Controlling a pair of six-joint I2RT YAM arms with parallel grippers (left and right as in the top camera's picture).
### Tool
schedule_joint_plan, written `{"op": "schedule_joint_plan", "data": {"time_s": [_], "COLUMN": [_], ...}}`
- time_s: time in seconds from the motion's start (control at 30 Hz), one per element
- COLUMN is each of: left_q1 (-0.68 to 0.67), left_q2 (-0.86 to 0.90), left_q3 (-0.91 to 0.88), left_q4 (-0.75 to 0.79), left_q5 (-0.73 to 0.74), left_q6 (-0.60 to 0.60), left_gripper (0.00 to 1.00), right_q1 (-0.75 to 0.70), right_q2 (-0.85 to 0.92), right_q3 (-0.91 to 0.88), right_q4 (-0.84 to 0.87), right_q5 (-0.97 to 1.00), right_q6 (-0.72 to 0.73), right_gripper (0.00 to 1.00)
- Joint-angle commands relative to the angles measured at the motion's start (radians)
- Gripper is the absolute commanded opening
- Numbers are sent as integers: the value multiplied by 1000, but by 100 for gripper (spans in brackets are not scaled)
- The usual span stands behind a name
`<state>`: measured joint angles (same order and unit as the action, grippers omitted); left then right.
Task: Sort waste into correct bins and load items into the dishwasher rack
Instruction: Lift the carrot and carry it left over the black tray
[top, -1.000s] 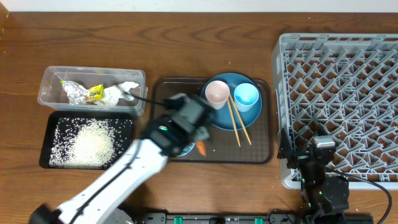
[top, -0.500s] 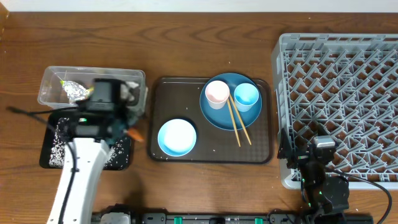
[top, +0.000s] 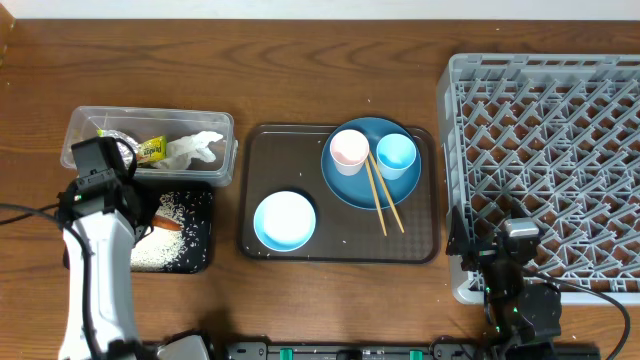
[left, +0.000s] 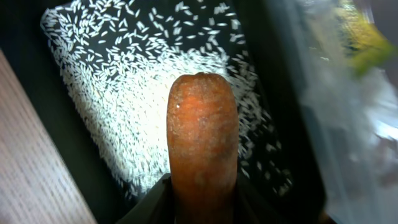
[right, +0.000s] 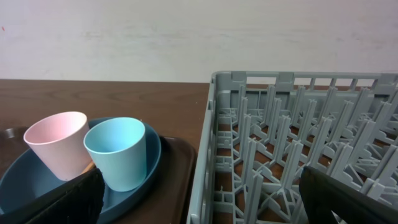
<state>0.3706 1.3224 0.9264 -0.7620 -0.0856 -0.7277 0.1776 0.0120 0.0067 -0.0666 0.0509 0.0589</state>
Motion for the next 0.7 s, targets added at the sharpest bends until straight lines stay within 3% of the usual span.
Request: {"op": "schedule_joint_plan", "data": {"time_s": [0.0,0.43,0.53,0.67], "left_q1": [26,60,60,60], "left_q2": [64,271,269,269], "left_q3": [-8,-8,-8,1], "left_q4": [36,152,170,169], "left_q5": [-16,-16,-16,-16], "left_q6": [16,-10,-9,3], "left_gripper": [30,31,43,46], "right_q1": [-16,-16,-16,-16], "right_q2": [-5,-5,-5,-5], "right_q3": [-1,-1,-1,-1], "right_q4": [-5,-5,-5,-5], "right_q5": [-3,-3,-3,-3], "right_q6": [-12,-11,-11,-11], "right_gripper": [99,99,99,99]}}
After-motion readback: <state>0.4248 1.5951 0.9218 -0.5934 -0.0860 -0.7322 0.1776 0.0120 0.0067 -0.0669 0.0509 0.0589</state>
